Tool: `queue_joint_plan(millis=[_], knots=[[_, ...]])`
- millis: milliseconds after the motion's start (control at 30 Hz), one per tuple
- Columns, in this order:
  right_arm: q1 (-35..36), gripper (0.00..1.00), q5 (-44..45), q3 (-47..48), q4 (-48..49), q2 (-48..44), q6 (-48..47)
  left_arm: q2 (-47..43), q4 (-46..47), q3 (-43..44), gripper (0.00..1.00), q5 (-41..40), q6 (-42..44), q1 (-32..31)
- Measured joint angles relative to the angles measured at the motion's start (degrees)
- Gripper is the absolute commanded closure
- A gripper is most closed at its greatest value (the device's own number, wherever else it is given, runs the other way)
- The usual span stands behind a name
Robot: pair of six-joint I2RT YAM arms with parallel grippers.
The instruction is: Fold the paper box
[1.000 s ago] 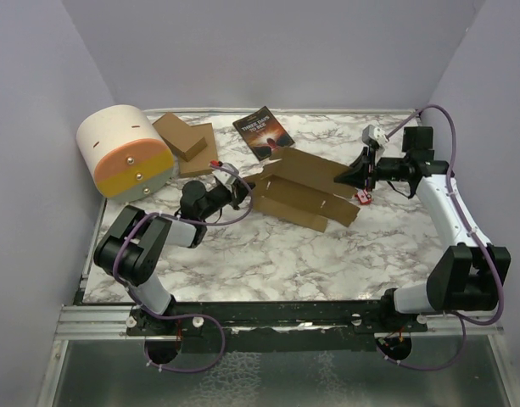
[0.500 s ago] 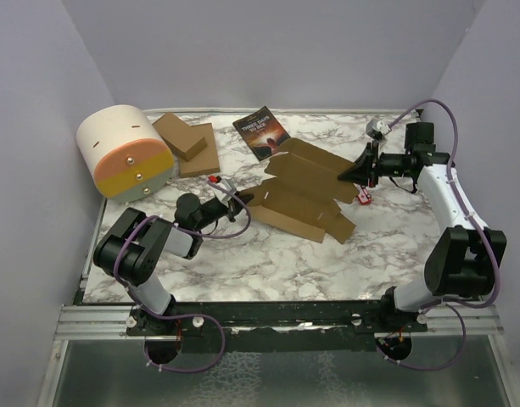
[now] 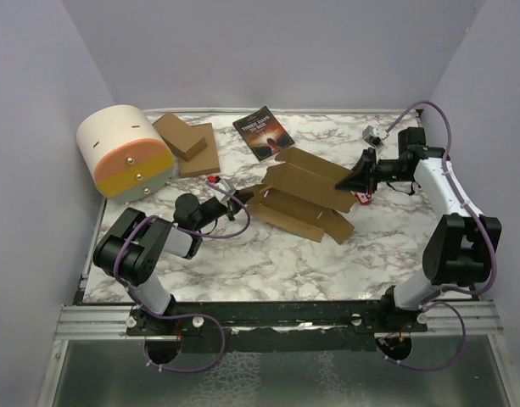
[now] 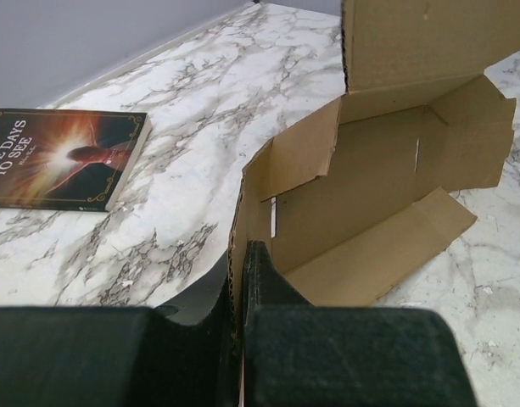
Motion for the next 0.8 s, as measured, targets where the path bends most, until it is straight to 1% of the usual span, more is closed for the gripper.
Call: queue_joint_plan(millis=[333, 733, 800], knots=[[1.38, 0.99, 0.07, -0.02, -1.18, 0.96, -1.16, 0.0, 1.46, 0.02, 1.0, -0.02, -0.66, 0.0], [2.86, 0.99, 0.74, -0.52, 0.61, 1.99, 0.59, 1.05, 2.6, 0.11, 1.0, -0.04, -1.36, 0.0], [2.95, 0.99, 0.83, -0.52, 0.74, 1.99, 0.66, 1.16, 2.6, 0.28, 0.98, -0.11, -1.4, 0.02]])
